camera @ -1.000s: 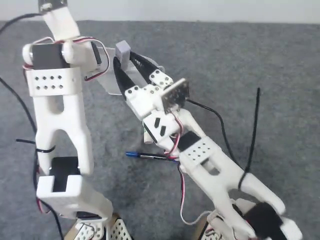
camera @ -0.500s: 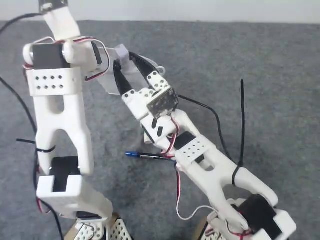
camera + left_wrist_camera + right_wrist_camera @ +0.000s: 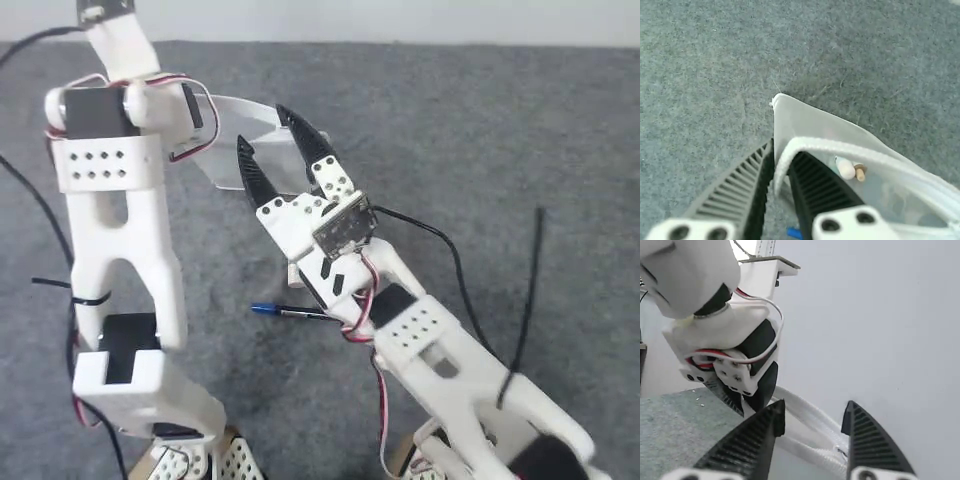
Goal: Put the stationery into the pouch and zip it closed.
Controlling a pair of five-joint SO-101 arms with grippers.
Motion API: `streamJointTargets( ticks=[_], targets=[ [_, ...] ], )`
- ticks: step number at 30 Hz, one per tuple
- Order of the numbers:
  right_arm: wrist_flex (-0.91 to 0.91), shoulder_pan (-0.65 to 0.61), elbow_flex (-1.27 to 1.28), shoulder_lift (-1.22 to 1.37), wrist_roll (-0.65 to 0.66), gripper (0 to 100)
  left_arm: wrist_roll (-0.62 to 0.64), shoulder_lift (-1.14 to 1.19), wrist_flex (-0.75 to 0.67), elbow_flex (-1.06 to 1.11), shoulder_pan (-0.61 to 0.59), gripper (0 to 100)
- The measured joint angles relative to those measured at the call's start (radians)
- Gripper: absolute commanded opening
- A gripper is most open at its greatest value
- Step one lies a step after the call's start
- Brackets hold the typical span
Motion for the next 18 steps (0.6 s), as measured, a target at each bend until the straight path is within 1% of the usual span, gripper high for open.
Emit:
streamJointTargets(
  ticks=[4,12,15,18],
  targets=[
    [0.215,0.0,0.0,-0.112,-0.054,16.7,0.0,0.0,0.0,0.0,-0.011,2],
    [0.741,0.017,0.0,-0.333,-0.135,16.6,0.0,0.0,0.0,0.0,-0.077,2],
    [0.864,0.017,-0.009,-0.364,-0.146,16.6,0.003,0.0,0.0,0.0,-0.095,2],
    [0.93,0.017,-0.014,-0.362,-0.152,16.6,0.031,0.0,0.0,0.0,-0.127,2]
  ],
)
